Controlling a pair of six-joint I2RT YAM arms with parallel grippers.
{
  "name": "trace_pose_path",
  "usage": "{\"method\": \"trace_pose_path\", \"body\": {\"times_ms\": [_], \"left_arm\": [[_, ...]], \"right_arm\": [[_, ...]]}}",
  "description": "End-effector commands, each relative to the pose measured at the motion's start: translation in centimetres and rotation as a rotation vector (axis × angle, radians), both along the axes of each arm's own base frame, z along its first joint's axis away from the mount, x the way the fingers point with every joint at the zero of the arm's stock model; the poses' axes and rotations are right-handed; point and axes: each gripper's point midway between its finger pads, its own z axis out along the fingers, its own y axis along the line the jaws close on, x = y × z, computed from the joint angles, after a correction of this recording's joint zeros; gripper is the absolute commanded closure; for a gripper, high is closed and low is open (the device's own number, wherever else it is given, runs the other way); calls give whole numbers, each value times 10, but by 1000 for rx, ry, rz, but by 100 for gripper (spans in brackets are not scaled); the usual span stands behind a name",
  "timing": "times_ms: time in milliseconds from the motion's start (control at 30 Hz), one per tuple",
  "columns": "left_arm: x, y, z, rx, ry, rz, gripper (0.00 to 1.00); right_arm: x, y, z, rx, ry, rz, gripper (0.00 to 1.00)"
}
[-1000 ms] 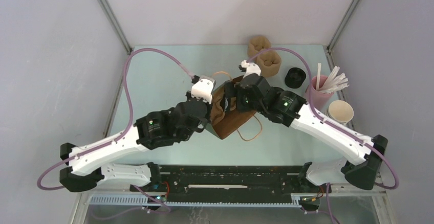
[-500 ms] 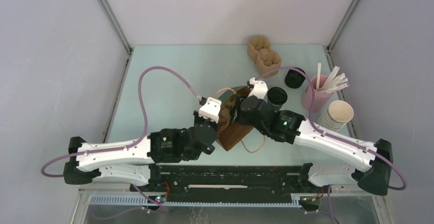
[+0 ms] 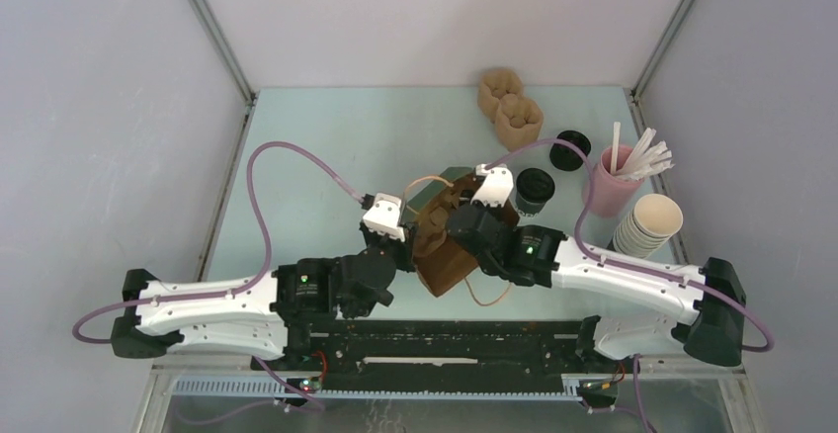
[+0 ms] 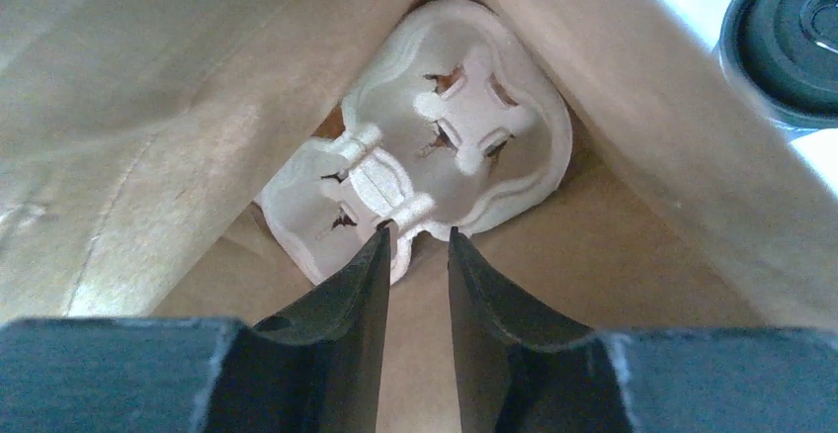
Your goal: Pack the takeout coffee
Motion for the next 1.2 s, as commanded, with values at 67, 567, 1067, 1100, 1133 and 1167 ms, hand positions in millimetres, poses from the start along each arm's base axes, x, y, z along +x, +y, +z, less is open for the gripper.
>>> {"method": "trace_pose_path", "body": {"times_ms": [67, 567, 1067, 1100, 1133, 1167], "left_arm": [[0, -7, 34, -298, 53, 56, 100], [5, -36, 50, -367, 77, 90, 100], [13, -41, 44, -238, 53, 151, 100], [13, -41, 43, -235, 54, 149, 100], [12, -40, 42, -234, 55, 147, 100], [12, -40, 42, -234, 56, 144, 100]], "right_arm": [[19, -7, 5, 180, 34, -122, 76], [28, 6, -20, 269, 169, -269, 86], [-3, 22, -6, 269, 160, -160, 80], [-2, 24, -9, 267, 168, -157, 81], [0, 27, -12, 279, 186, -153, 82], [1, 28, -14, 291, 203, -158, 83]]}}
